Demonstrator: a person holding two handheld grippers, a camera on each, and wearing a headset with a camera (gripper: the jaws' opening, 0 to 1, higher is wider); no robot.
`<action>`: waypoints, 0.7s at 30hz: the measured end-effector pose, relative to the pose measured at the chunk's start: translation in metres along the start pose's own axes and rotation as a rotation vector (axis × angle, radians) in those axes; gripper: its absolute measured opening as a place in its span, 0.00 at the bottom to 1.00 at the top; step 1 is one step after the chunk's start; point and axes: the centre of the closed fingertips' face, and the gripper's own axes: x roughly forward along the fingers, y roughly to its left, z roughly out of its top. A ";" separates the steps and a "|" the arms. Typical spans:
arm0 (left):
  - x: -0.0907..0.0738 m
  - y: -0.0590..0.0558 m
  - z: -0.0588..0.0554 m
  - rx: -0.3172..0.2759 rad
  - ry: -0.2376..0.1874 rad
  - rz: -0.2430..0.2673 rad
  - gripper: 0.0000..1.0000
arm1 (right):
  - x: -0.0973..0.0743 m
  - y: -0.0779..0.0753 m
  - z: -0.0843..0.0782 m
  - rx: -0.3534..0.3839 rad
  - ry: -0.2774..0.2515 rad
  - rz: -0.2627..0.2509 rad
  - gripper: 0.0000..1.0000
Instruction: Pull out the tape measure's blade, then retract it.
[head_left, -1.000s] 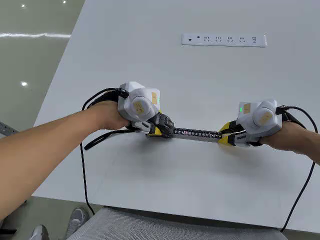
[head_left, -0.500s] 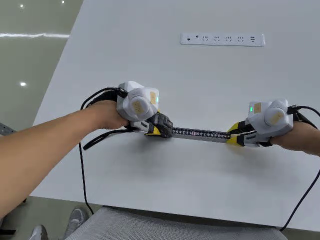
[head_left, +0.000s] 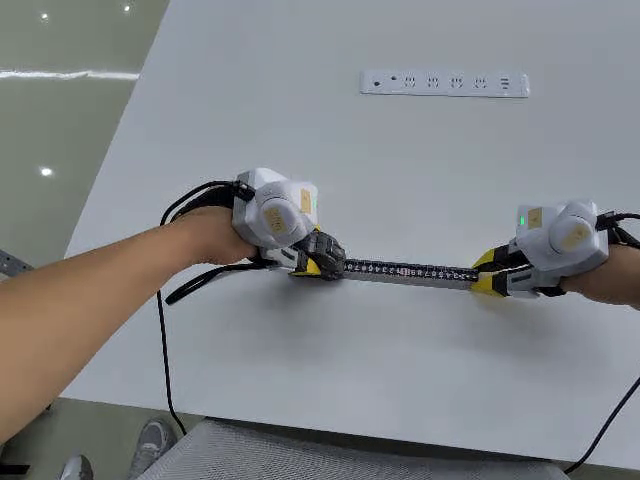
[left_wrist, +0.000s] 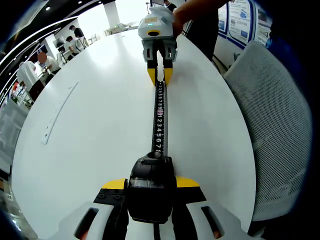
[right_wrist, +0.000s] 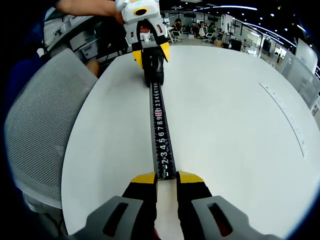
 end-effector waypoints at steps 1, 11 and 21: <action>0.000 0.000 0.000 0.001 0.000 0.000 0.29 | -0.001 0.000 -0.002 0.001 0.002 0.000 0.10; 0.008 0.006 -0.006 0.000 -0.001 -0.001 0.29 | -0.009 -0.002 -0.015 -0.004 0.015 -0.004 0.10; 0.011 0.007 -0.009 0.005 0.002 -0.002 0.29 | -0.017 -0.003 -0.028 0.006 0.024 -0.008 0.10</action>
